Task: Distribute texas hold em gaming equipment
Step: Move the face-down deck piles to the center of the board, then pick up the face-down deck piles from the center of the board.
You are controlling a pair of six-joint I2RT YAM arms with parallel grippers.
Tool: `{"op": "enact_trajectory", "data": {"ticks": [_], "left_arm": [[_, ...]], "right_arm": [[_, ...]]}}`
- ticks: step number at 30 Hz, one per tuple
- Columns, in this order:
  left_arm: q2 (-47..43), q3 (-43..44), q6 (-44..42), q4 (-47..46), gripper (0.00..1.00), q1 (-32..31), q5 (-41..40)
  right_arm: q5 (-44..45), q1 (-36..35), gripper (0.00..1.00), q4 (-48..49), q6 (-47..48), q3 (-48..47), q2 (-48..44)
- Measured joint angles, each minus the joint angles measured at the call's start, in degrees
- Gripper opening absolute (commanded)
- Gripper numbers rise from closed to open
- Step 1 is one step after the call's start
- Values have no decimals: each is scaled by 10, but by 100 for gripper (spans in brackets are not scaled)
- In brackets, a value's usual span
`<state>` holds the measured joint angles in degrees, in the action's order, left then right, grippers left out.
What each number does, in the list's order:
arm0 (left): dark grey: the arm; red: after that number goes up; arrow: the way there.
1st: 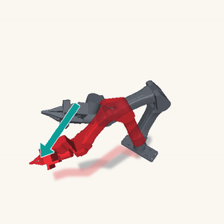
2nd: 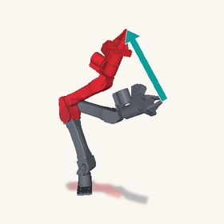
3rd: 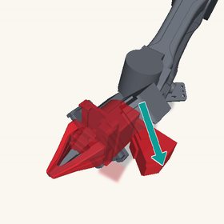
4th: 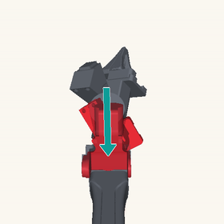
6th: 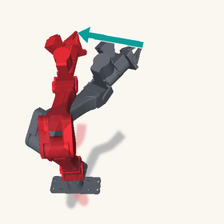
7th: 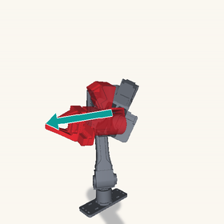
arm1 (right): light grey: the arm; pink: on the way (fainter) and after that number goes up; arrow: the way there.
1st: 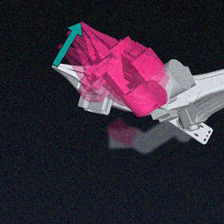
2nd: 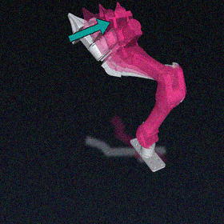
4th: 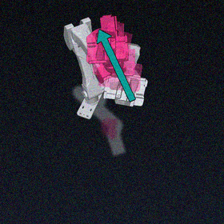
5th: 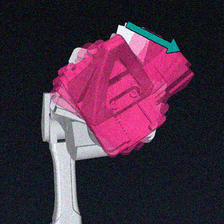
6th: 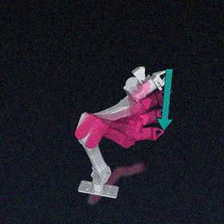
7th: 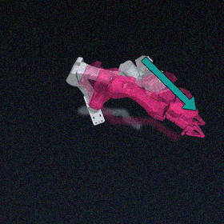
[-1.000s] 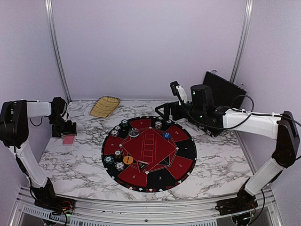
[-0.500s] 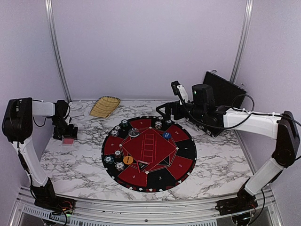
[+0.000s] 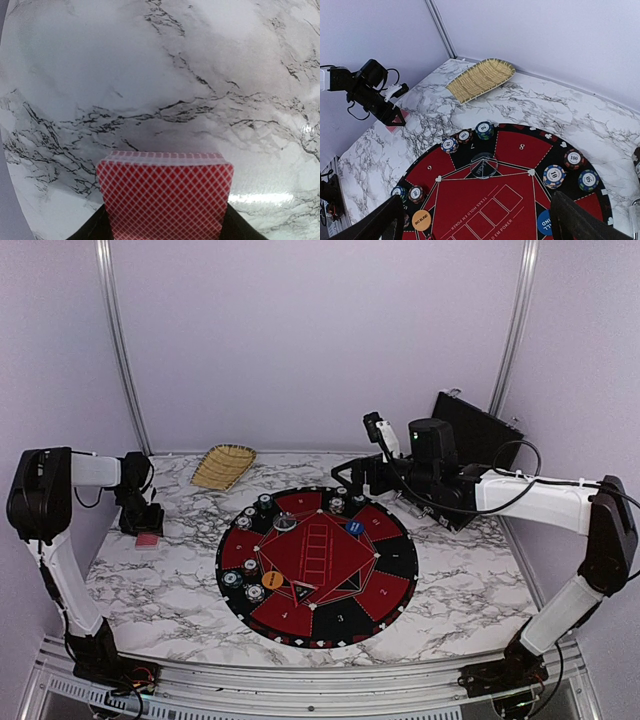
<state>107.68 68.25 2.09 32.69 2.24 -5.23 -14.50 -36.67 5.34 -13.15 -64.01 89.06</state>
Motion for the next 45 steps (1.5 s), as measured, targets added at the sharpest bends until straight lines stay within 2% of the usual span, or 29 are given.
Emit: {"op": "enact_trajectory", "data": {"ticks": [9,17,24,29,33,45], "left_arm": [[0,0,32,0,57,-14,1],[-1,0,83,3,58,-88,-3],[-1,0,108,5,68,-131,-5],[-1,-1,110,8,79,-132,-1],[-1,-1,108,15,83,-132,9],[-2,-2,83,29,79,-137,11]], "right_arm": [[-8,0,98,0,1,0,0],[-17,0,99,0,1,0,0],[-21,0,98,0,1,0,2],[-22,0,98,0,1,0,7],[-24,0,98,-1,1,0,7],[-28,0,98,-1,1,0,10]]}}
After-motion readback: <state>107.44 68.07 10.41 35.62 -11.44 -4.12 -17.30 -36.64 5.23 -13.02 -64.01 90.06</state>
